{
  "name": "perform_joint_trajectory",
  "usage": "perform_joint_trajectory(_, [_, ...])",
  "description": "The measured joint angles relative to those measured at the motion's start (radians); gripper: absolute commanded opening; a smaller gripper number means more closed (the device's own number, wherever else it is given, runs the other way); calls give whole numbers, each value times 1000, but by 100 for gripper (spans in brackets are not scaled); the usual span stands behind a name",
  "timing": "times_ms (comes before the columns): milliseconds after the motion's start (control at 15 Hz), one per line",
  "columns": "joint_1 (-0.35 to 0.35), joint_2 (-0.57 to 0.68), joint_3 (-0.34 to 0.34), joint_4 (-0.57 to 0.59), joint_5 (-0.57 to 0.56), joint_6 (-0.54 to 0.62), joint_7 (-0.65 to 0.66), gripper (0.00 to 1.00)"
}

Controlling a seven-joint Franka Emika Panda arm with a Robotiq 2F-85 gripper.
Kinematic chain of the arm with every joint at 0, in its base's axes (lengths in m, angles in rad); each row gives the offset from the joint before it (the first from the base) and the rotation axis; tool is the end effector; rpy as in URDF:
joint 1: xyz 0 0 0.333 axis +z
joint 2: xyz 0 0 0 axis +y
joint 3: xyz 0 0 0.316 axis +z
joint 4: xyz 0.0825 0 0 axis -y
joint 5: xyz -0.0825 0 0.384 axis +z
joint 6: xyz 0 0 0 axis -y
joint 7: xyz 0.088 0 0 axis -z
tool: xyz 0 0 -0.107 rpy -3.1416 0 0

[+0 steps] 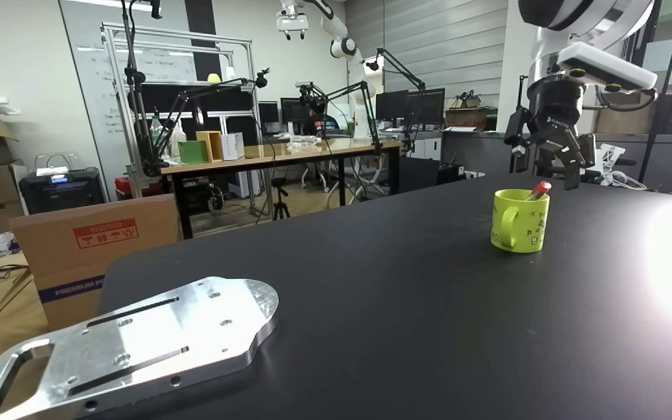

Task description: Remove the red marker from the yellow mug and put it on the table

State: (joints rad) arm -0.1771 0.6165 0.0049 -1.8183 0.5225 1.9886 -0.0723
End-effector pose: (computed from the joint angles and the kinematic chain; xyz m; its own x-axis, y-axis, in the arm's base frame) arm 0.5981 -0.0727 0.1757 0.8491 -0.2887 -0.4425 -0.4628 -0.8103 -0.3594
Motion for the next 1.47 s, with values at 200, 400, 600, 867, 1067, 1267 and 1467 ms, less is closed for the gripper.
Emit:
perform_joint_trajectory(200, [-1, 14, -1, 8, 28, 0, 44, 100])
perform_joint_trajectory(400, [-1, 26, -1, 20, 46, 0, 84, 68])
perform_joint_trajectory(600, [-1, 41, -2, 31, 53, 0, 138, 45])
perform_joint_trajectory(867, [5, 52, -10, 38, 53, 21, 204, 19])
perform_joint_trajectory(1067, [10, 52, -17, 39, 52, 26, 236, 1])
perform_joint_trajectory(1267, [15, 51, -15, 42, 56, 29, 255, 5])
perform_joint_trajectory(1467, [19, 34, -9, 46, 73, 9, 256, 5])
